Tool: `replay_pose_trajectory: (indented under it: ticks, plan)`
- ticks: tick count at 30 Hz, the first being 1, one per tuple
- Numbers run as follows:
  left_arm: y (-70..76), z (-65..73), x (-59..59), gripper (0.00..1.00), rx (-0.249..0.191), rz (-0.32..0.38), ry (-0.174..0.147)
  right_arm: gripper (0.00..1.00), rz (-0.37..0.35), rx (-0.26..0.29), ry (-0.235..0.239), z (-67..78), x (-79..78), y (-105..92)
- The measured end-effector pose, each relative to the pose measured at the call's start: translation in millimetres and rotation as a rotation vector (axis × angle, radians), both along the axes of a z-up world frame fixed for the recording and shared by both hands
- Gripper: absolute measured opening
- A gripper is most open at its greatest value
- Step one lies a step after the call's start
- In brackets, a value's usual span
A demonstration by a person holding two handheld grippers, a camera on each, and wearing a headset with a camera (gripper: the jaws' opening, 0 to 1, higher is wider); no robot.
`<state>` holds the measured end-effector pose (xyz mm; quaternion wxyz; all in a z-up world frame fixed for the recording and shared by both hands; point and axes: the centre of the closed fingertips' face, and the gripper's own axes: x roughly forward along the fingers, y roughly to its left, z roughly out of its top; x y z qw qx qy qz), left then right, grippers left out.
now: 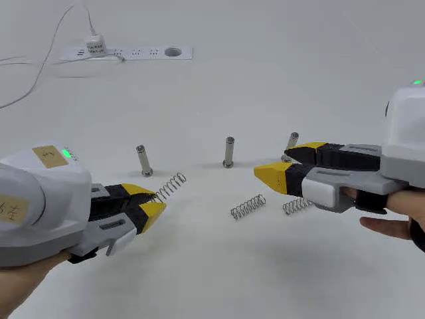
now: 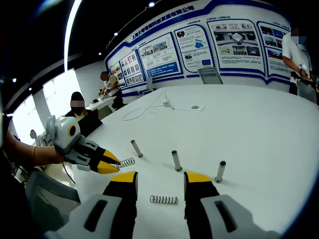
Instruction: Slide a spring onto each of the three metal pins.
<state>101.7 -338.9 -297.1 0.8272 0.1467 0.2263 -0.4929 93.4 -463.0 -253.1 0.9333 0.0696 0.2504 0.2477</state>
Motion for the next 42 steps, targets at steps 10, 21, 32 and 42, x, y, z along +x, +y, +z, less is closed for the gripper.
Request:
replay_pose_trajectory:
  ticks: [10,21,32,42]
  plan:
    - [-8.7,27.1,-8.3,0.1,-0.099,-0.014,-0.068,0.35,-0.032,0.253,0.007,15.7,6.1,30.6]
    - [-17.4,42.3,-15.5,0.1,-0.164,-0.031,-0.108,0.32,-0.028,0.403,0.034,22.7,7.4,51.2]
    - [-22.1,51.6,-19.7,0.1,-0.243,-0.019,-0.077,0.26,-0.024,0.557,0.072,28.1,8.5,70.5]
    - [-21.8,56.6,-20.9,0.1,-0.286,-0.012,-0.064,0.2,-0.016,0.606,0.091,28.6,7.4,79.9]
